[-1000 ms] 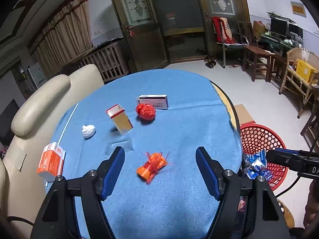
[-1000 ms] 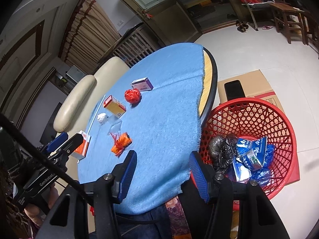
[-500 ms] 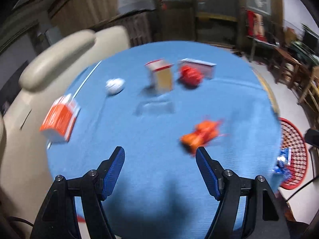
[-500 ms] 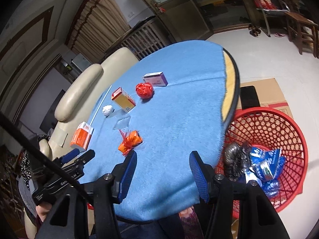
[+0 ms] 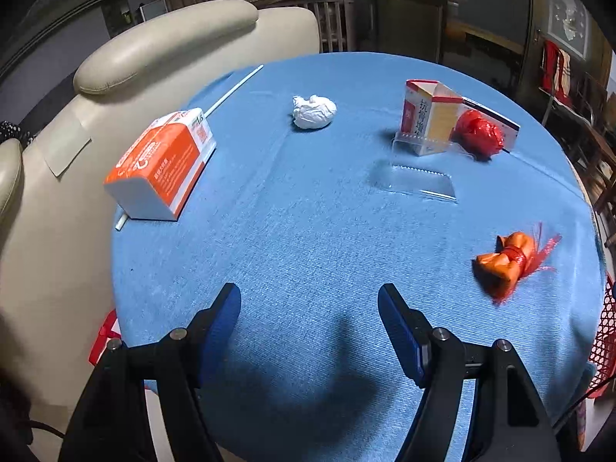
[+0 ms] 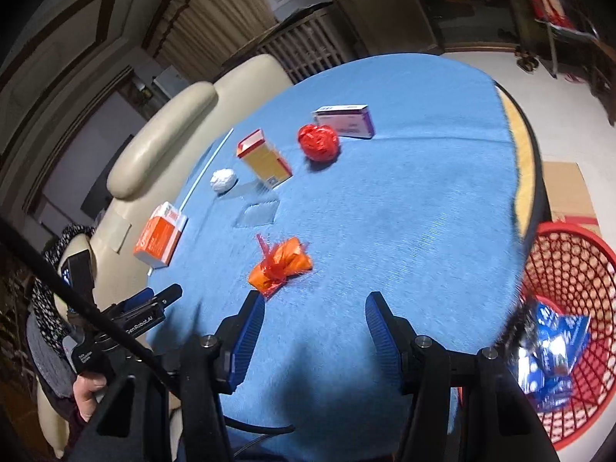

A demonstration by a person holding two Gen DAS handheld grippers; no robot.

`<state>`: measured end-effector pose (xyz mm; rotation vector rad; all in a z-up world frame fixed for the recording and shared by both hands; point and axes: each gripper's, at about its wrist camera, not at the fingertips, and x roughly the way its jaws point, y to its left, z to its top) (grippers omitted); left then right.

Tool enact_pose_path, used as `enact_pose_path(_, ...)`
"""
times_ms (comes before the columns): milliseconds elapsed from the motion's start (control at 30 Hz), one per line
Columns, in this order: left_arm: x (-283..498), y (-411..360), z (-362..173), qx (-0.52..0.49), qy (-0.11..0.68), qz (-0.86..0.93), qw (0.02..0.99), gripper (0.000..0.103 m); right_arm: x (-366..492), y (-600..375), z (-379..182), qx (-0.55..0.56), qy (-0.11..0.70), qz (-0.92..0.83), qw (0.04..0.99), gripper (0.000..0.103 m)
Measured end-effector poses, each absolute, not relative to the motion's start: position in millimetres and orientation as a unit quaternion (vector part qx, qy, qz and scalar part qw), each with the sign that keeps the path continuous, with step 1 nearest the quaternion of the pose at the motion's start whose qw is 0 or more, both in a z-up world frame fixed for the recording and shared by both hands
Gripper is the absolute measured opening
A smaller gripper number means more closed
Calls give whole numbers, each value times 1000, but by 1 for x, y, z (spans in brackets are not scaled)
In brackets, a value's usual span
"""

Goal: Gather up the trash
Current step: 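Move both grippers over the table toward the orange tied bag and clear container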

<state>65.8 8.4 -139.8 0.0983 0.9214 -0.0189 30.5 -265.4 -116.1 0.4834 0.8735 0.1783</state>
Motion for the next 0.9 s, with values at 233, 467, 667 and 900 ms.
enact_pose_path(233,71,10,-151,41,429,-2,902,74,55,-243,-125,219,433,109,868,59)
enact_pose_path(467,81,10,-156,21,388,3,921,74,70,-238,-131,207,385,104,893,59)
enact_pose_path(667,97,11,-165,-33,389,-26,920,74,87,-238,-137,167,338,73,923,59)
enact_pose_path(900,99,14,-176,-63,394,-40,916,74,95,-250,-157,200,328,85,919,59)
